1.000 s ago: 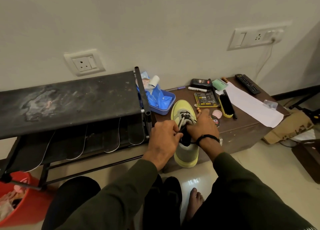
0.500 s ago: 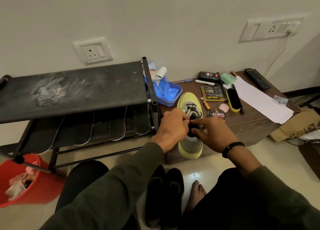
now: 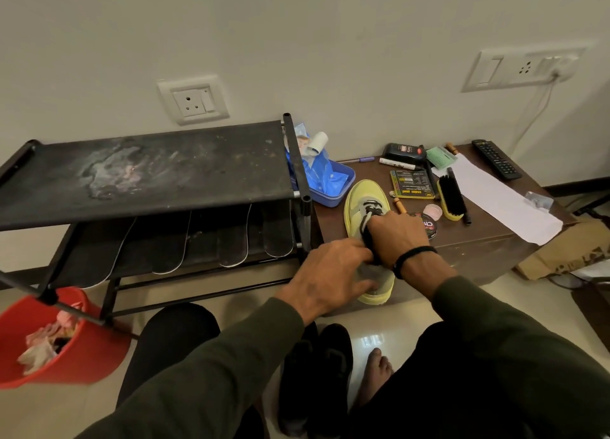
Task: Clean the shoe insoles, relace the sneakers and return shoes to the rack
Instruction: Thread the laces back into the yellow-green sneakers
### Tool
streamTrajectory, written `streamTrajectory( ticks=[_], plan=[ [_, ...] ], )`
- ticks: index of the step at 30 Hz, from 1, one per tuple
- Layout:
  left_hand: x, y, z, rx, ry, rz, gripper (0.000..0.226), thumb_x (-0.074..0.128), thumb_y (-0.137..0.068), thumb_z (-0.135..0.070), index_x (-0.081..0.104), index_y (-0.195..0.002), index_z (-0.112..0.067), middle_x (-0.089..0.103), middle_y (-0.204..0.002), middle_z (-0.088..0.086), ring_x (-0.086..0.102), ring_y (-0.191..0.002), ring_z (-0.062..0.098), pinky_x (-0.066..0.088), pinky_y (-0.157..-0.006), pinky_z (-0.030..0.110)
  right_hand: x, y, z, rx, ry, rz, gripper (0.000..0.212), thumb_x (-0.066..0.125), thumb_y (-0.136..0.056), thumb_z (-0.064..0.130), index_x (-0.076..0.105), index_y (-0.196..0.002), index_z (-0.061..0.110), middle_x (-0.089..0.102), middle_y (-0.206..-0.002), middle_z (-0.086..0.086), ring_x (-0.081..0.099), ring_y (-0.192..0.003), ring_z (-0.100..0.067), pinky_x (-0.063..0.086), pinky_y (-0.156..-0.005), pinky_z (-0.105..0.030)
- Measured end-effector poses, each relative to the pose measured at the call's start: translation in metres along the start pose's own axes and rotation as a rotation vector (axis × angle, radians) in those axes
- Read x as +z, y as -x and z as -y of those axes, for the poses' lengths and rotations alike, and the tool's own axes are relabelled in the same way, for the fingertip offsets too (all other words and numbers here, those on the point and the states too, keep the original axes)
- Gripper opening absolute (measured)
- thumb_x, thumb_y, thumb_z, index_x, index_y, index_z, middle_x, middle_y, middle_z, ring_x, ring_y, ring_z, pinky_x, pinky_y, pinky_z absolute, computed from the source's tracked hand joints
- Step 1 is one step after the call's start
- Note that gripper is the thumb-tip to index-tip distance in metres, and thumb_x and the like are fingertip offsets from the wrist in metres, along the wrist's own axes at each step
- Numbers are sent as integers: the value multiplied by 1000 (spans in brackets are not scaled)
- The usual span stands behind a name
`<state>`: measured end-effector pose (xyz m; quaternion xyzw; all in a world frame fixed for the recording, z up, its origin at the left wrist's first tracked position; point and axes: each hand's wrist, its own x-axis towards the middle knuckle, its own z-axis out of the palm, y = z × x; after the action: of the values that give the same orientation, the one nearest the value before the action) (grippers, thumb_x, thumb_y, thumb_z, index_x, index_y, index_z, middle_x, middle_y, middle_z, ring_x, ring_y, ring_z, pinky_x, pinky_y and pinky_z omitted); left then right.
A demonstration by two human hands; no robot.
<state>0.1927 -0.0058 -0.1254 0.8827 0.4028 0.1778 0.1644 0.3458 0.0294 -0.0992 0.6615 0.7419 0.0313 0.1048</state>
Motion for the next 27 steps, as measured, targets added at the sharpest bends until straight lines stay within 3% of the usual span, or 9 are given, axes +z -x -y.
streamTrajectory(
  ticks=[4, 8, 13, 17, 21, 25, 27],
  plan=[
    [5, 1, -1, 6, -36, -2, 36, 71, -88, -42, 68, -120, -26, 64, -114, -8, 62, -103, 16, 56, -79, 37, 14, 13, -12, -11, -56, -161, 30, 55, -98, 31, 41, -121, 18, 69, -88, -7, 67, -80, -34, 45, -61, -37],
    [10, 0, 2, -25, -35, 38, 41, 70, -87, -47, 65, -122, -26, 61, -116, -8, 61, -104, 17, 56, -79, 40, 22, 15, -22, -44, -262, -121, 14, 57, -95, 32, 68, -101, 23, 70, -87, -7, 65, -85, -32, 49, -65, -36],
    [7, -8, 9, -43, -35, 161, 48, 72, -84, -52, 63, -123, -25, 58, -117, -7, 61, -103, 19, 56, -79, 43, 13, 46, -26, -155, -503, 41, 32, 46, -92, 20, 72, -109, 26, 73, -103, -5, 68, -94, -28, 56, -77, -44],
    [-6, -21, -3, -57, -119, 306, 45, 74, -86, -45, 66, -121, -17, 57, -117, 2, 63, -102, 28, 56, -85, 46, 9, 78, -21, -153, -356, 49, 43, 50, -82, 42, 54, -124, 36, 61, -122, 11, 64, -103, -20, 56, -80, -44],
    [-25, -17, -16, -29, -204, 301, 43, 73, -89, -29, 64, -129, -16, 55, -124, 6, 61, -105, 29, 55, -90, 45, 13, 72, -14, -141, -195, 73, 58, 62, -81, 67, 51, -126, 33, 56, -123, 12, 62, -104, -18, 55, -76, -37],
    [-50, 4, -17, -68, -248, 323, 36, 71, -91, -25, 64, -124, -13, 57, -122, 10, 61, -107, 30, 54, -87, 41, 15, 52, 0, -108, -82, 119, 59, 64, -75, 71, 57, -116, 29, 65, -114, 2, 66, -96, -24, 58, -76, -39],
    [-63, 15, -14, -103, -229, 324, 44, 72, -90, -28, 60, -130, -14, 58, -126, 10, 60, -113, 30, 52, -90, 41, 3, 50, 6, -98, -117, 135, 57, 71, -73, 65, 60, -111, 24, 68, -108, -3, 66, -90, -26, 59, -76, -40]
  ],
)
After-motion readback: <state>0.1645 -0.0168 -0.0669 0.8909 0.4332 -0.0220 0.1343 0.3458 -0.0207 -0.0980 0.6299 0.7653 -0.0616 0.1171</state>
